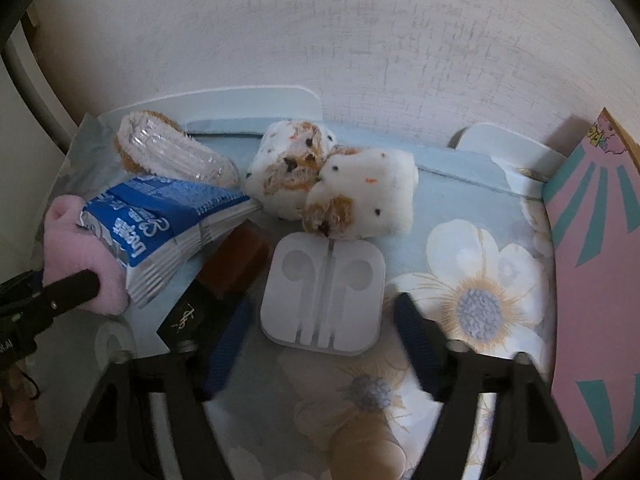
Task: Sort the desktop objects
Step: 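Grasp a pink fuzzy sock with left gripper while right gripper grasps the white earphone case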
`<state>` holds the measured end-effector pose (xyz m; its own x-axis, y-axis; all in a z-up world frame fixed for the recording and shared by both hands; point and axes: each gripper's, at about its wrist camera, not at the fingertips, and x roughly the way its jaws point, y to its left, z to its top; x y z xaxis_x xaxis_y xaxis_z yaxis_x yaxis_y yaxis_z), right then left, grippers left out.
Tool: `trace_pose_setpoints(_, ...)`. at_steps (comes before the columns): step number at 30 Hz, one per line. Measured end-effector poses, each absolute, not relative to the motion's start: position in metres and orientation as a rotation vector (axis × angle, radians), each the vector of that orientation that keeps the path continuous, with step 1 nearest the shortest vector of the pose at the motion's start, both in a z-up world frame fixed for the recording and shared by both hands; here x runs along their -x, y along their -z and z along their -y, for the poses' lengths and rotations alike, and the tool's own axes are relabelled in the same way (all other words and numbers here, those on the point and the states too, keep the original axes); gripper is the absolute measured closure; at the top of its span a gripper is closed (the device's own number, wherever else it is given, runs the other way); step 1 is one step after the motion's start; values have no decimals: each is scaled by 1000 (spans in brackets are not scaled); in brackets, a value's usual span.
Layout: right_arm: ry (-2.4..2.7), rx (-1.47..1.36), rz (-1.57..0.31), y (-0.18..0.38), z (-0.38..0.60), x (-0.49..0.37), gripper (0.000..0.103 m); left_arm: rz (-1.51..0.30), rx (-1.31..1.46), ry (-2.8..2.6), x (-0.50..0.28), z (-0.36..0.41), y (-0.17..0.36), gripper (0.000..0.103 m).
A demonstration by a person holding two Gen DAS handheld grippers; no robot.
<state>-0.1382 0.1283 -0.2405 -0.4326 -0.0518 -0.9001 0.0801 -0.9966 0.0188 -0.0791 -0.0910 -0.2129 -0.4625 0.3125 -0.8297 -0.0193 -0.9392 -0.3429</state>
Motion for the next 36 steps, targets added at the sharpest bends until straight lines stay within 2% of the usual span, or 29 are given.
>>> trace_pose_setpoints(5,2610,-1629,-61,238,-127,138,44,419,1484,-2505,75,89,206,72)
trace_pose_setpoints(14,2618,-1619,-49,225,-132,132,44,447,1488,-2500,62,94,199,75)
trace_pose_setpoints(27,2549,-1583,0,170,-140,107,44,424,1516,-2504,52,99,146,75)
trace_pose_setpoints(36,2530,-1512,-13,140,-143,85,44,397,1413,-2528,56,77,102,75)
